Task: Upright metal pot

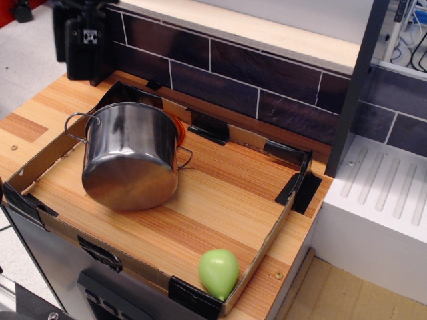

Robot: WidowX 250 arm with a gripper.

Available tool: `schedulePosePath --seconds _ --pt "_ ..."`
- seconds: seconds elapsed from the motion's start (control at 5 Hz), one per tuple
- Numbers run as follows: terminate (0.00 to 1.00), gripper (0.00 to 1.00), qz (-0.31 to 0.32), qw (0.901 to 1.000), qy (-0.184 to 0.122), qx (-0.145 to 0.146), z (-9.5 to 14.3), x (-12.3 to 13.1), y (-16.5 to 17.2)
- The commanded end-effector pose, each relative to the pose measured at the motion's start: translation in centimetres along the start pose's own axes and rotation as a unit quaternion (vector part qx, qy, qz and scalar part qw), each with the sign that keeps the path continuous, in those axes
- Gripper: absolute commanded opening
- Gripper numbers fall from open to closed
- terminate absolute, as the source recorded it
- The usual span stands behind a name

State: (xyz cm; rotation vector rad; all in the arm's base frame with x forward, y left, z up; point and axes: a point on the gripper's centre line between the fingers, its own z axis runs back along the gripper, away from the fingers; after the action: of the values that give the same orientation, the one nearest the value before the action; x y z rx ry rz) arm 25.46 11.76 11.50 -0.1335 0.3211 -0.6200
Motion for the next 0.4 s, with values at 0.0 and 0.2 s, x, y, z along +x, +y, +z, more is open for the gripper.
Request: schedulePosePath --seconds 0.0,0.2 --pt "0.00 1.00 -0.081 0.9964 -0.023 0.009 -1.08 1.56 -0.23" --pt "0.00 1.00 -0.109 0.9935 -0.031 -0.015 -1.64 1.93 -0.67"
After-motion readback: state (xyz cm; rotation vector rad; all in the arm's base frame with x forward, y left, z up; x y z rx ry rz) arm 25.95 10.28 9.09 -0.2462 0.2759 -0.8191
